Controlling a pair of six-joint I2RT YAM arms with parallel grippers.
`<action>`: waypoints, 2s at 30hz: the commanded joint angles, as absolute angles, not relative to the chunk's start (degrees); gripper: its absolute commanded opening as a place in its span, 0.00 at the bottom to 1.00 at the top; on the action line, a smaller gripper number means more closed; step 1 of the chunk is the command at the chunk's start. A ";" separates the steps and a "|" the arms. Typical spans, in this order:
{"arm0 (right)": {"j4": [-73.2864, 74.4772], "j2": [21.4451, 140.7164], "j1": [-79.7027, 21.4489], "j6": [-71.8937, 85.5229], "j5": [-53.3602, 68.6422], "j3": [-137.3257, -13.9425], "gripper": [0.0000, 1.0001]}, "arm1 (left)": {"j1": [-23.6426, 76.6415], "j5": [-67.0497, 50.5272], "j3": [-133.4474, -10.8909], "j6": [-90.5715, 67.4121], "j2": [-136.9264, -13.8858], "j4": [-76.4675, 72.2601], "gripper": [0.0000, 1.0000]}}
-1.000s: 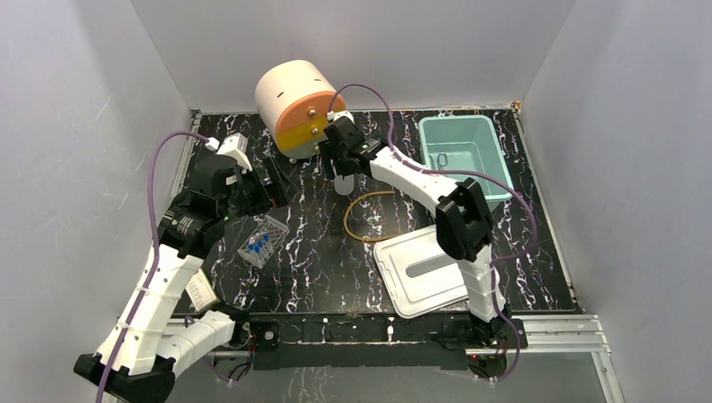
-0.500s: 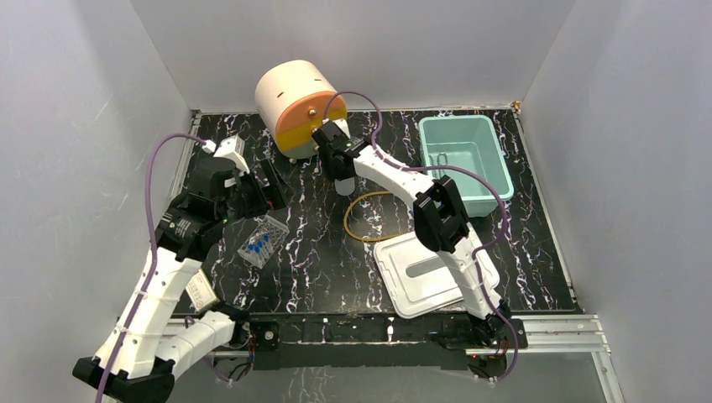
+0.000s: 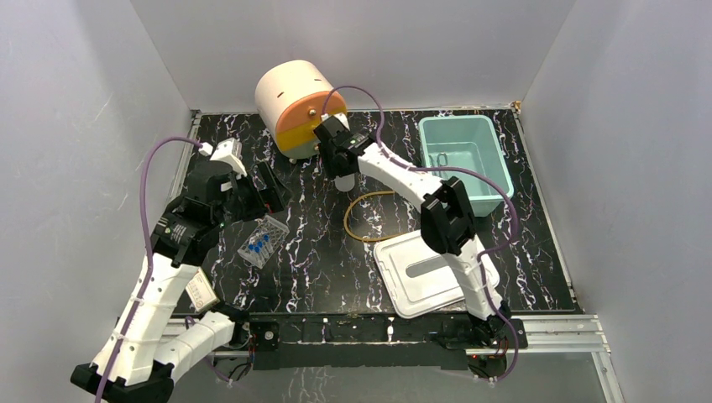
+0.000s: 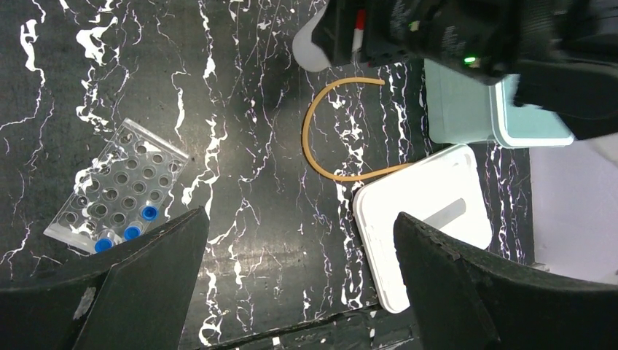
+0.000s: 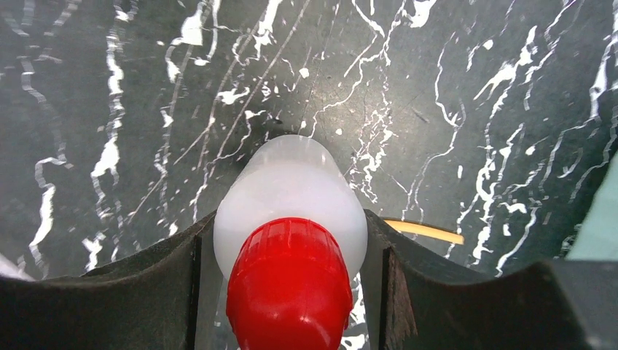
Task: Organize the chemistry lab equipment
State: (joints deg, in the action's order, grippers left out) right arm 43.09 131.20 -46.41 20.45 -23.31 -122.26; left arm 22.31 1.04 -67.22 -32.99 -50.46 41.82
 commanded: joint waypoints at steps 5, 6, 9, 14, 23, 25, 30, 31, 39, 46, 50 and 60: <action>40.85 111.75 -46.24 12.16 -19.98 -120.70 0.49 | 22.32 0.00 -66.37 -32.78 -48.82 42.07 0.98; 41.05 110.26 -45.98 11.68 -20.30 -119.87 0.49 | 22.32 0.02 -66.38 -32.78 -48.93 41.98 0.98; 41.05 105.77 -44.63 10.63 -22.45 -117.00 0.49 | 22.33 -1.82 -66.66 -32.91 -49.41 41.82 0.98; 39.72 96.70 -40.06 9.00 -26.72 -112.71 0.50 | 22.32 -2.77 -66.32 -33.29 -49.69 41.16 0.98; 36.23 83.64 -22.44 7.08 -24.51 -97.45 0.52 | 22.37 -4.82 -66.21 -33.87 -51.46 39.76 0.98; 35.30 82.54 -18.19 6.83 -23.11 -94.73 0.52 | 22.33 -5.00 -65.94 -34.16 -51.37 39.43 0.98; 32.85 83.59 -10.41 6.85 -18.18 -90.52 0.52 | 22.32 -5.40 -65.13 -34.85 -51.08 39.22 0.98; 32.09 84.36 -9.38 6.78 -17.31 -89.86 0.52 | 22.32 -5.71 -64.98 -35.09 -51.07 39.18 0.98; 27.06 96.55 -4.84 5.87 -12.98 -90.61 0.52 | 22.32 -8.03 -63.26 -37.07 -51.77 37.62 0.98; 26.72 106.73 -2.95 5.82 -11.05 -96.80 0.53 | 22.32 -9.03 -61.28 -36.62 -54.44 33.32 0.98; 27.19 110.99 -2.31 6.15 -11.34 -99.65 0.53 | 22.32 -9.53 -62.08 -36.21 -57.74 32.12 0.98; 31.12 118.78 -2.11 5.53 -10.02 -104.41 0.56 | 22.32 -10.72 -62.24 -35.51 -59.84 32.18 0.98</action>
State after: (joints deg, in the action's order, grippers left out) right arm 30.02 116.46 -2.33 6.59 -11.07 -99.63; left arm 22.31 -9.52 -61.54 -36.45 -61.41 32.93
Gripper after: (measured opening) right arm 0.675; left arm 0.983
